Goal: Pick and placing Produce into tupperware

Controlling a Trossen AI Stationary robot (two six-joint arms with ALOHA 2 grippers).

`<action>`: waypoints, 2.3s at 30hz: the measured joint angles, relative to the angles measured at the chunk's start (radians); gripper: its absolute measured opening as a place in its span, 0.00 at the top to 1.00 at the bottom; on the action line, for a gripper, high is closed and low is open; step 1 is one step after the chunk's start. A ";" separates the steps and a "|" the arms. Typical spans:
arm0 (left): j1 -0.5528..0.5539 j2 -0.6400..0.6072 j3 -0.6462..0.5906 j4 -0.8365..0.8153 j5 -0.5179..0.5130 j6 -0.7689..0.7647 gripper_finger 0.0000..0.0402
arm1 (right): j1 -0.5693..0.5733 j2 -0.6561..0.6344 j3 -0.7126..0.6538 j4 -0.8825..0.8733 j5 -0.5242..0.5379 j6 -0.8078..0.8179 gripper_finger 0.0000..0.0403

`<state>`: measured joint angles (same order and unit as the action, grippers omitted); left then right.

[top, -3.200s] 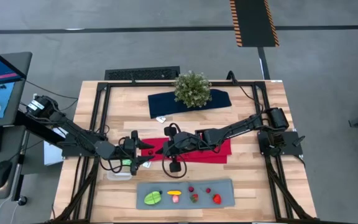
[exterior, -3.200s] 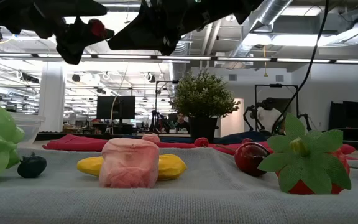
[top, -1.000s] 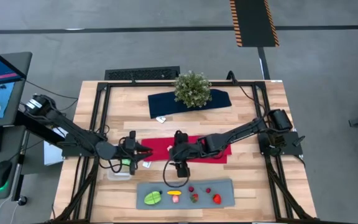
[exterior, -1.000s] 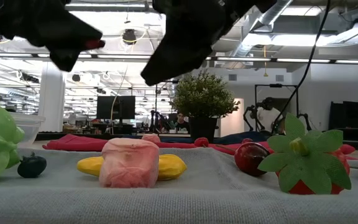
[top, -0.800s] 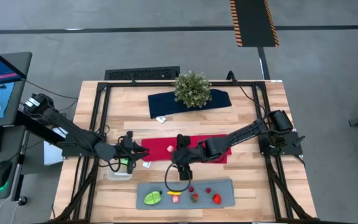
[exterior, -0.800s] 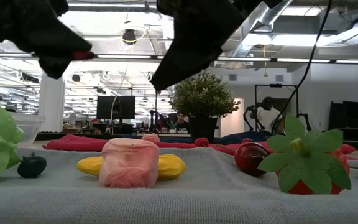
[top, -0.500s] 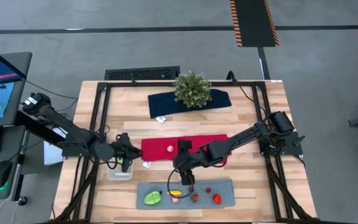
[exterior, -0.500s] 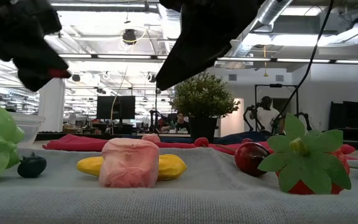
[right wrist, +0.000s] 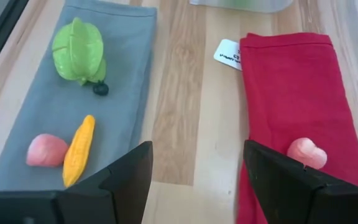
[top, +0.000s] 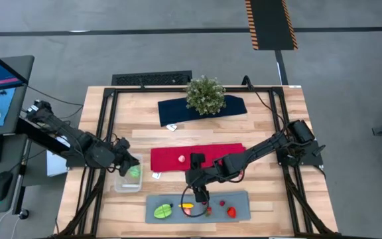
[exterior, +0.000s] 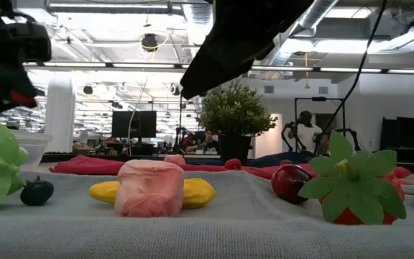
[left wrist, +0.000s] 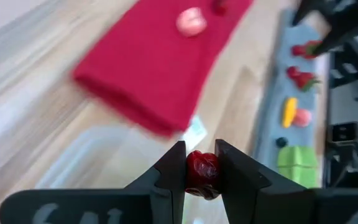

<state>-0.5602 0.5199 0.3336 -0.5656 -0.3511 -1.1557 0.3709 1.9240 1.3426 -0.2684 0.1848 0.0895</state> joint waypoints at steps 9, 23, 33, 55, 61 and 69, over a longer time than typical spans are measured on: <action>0.000 -0.036 0.059 -0.246 0.011 -0.176 0.83 | 0.008 0.000 0.000 0.011 0.000 -0.001 0.32; 0.000 0.030 0.059 -0.248 0.057 -0.224 0.83 | 0.009 0.000 0.000 0.013 0.000 0.008 0.32; 0.000 0.030 0.058 -0.252 0.067 -0.237 0.71 | 0.009 0.000 0.000 0.011 -0.001 0.009 0.32; 0.000 0.030 0.057 0.154 -0.246 0.241 0.52 | 0.017 0.000 0.001 0.055 0.000 -0.096 0.32; 0.000 0.054 0.048 0.373 -0.336 0.541 0.52 | 0.031 -0.030 -0.004 0.038 0.000 -0.114 0.32; 0.000 0.156 -0.047 0.690 -0.257 0.731 0.52 | 0.106 -0.272 -0.167 0.136 0.002 -0.113 0.32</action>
<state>-0.5602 0.6754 0.2863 0.1241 -0.6083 -0.4244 0.4772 1.6520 1.1751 -0.1325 0.1867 -0.0240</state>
